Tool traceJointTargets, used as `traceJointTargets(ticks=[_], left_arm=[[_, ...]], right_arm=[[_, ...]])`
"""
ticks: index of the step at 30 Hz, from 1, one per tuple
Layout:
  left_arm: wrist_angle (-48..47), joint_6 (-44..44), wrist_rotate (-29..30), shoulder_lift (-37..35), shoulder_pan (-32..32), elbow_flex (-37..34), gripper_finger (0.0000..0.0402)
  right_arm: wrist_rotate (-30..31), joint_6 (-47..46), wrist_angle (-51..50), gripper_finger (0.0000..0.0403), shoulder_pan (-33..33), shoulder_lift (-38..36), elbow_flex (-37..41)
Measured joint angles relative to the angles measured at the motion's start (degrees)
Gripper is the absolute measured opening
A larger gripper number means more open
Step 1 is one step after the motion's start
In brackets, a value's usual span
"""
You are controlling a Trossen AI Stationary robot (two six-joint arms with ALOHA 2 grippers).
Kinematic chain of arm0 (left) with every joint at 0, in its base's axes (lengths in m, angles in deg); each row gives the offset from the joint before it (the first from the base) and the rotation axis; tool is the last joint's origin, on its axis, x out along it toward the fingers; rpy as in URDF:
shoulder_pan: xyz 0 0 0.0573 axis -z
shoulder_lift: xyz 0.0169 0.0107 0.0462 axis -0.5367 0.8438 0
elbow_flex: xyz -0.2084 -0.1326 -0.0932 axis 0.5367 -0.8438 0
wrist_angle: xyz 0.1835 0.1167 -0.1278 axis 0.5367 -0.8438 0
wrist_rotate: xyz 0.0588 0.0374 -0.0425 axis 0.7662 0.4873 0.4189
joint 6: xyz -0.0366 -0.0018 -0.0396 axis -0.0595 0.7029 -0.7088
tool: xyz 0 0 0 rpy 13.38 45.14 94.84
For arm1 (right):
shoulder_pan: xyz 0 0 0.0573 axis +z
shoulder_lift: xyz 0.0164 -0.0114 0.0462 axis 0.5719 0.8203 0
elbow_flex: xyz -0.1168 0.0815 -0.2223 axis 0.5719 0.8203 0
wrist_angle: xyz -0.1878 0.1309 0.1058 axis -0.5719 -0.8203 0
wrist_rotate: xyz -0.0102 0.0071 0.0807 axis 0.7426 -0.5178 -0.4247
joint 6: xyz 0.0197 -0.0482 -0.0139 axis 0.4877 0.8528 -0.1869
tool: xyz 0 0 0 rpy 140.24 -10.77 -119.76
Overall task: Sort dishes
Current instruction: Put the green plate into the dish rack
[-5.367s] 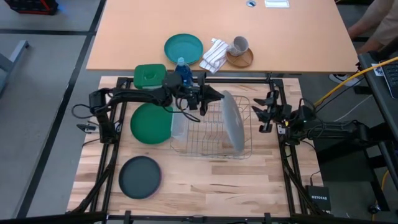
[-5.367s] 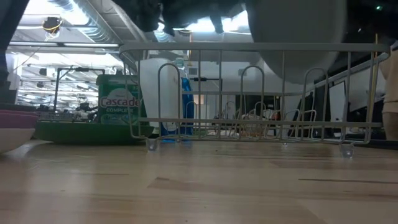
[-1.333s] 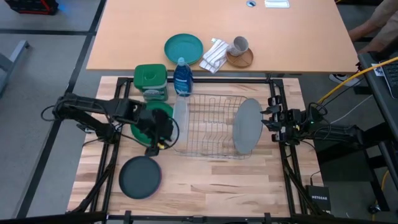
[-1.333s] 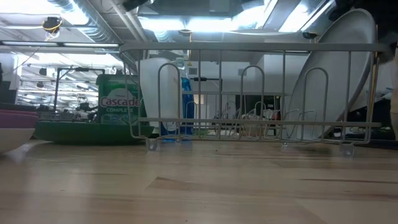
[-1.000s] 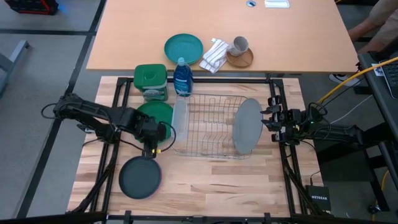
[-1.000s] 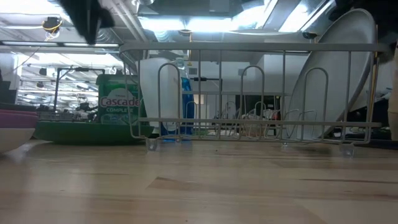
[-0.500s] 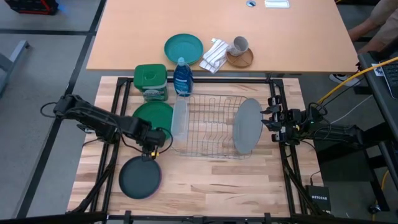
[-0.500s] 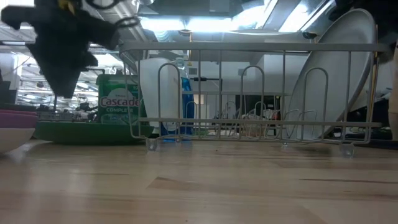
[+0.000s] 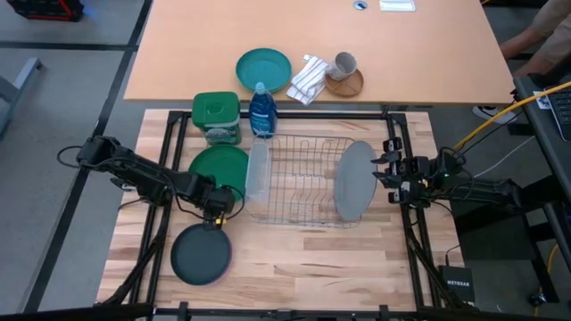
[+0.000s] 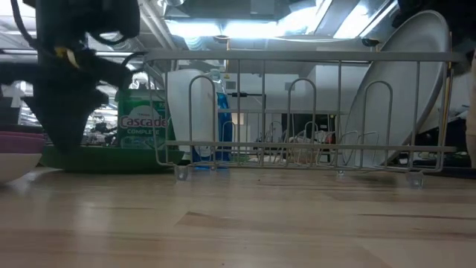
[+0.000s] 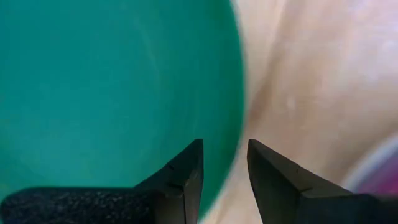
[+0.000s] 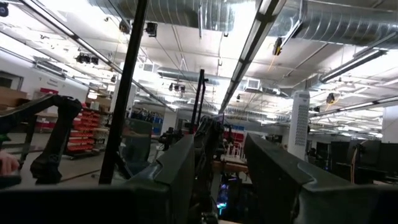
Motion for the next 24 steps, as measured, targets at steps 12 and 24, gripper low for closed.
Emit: traceJointTargets(ticks=[12,24], left_arm=[[4.18,2.23,3.71,0.0,0.0,-4.71,0.0111],[5.92,3.23,5.41,-0.07,0.02,-6.11,0.0018]], right_arm=[[0.07,0.07,-0.78,0.0147,-0.01,0.0,-0.02],[0.09,0.07,-0.77,0.0147,-0.01,0.0,0.0]])
